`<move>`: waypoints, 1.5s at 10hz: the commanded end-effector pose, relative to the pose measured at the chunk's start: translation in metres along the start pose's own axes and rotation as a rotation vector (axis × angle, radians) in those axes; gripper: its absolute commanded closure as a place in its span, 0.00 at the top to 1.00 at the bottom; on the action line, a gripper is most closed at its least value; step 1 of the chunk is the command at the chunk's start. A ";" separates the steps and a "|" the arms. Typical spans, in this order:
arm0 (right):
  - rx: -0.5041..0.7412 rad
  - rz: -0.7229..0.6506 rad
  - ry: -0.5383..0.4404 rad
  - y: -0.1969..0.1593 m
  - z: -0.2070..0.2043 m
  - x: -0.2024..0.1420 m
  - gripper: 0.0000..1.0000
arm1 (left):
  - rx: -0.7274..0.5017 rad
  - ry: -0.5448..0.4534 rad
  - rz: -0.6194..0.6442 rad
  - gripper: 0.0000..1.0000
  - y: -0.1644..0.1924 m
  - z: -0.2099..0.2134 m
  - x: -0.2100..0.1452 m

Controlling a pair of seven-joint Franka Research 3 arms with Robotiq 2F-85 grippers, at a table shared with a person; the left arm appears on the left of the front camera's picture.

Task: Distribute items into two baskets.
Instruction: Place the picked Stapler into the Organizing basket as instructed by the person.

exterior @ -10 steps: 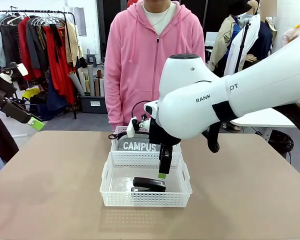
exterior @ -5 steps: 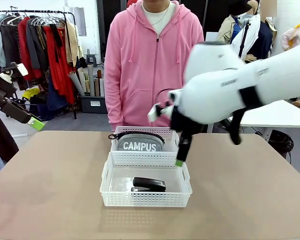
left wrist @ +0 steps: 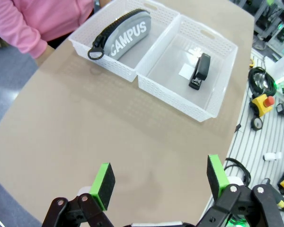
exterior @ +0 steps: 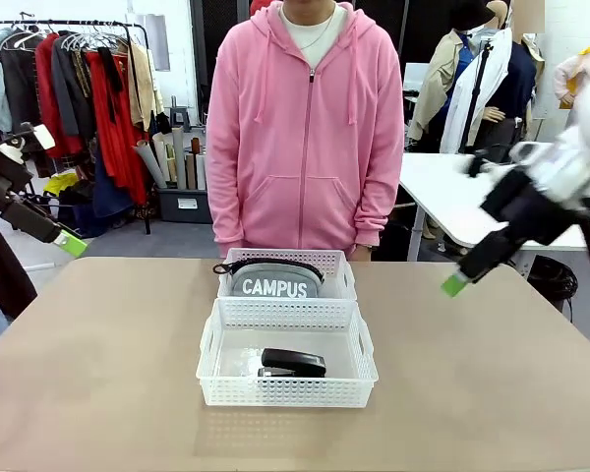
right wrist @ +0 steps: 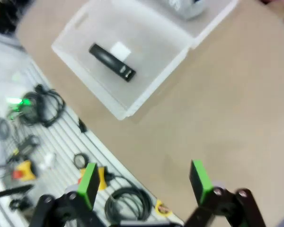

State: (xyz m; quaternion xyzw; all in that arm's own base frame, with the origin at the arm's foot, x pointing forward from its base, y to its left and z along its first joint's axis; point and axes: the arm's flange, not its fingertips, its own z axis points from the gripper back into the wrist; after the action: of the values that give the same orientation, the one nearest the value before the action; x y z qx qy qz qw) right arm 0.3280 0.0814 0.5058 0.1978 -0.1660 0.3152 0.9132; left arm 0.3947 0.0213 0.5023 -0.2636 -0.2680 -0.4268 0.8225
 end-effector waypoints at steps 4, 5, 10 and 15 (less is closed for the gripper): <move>0.118 -0.023 -0.137 -0.085 0.034 -0.017 1.00 | -0.003 0.011 0.010 1.00 -0.001 0.001 0.000; 0.131 -0.006 -0.148 -0.100 0.037 -0.021 1.00 | -0.003 0.011 0.010 1.00 -0.001 0.001 0.000; 0.205 0.027 -0.303 -0.132 0.059 -0.062 1.00 | -0.003 0.011 0.010 1.00 -0.001 0.001 0.000; 0.216 0.101 -0.348 -0.116 0.059 -0.076 1.00 | -0.003 0.011 0.010 1.00 -0.001 0.001 0.000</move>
State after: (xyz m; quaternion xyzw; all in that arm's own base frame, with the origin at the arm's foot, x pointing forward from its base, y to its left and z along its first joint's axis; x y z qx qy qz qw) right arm 0.3415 -0.0727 0.4960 0.3332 -0.2722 0.3145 0.8462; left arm 0.3947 0.0214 0.5022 -0.2637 -0.2680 -0.4268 0.8225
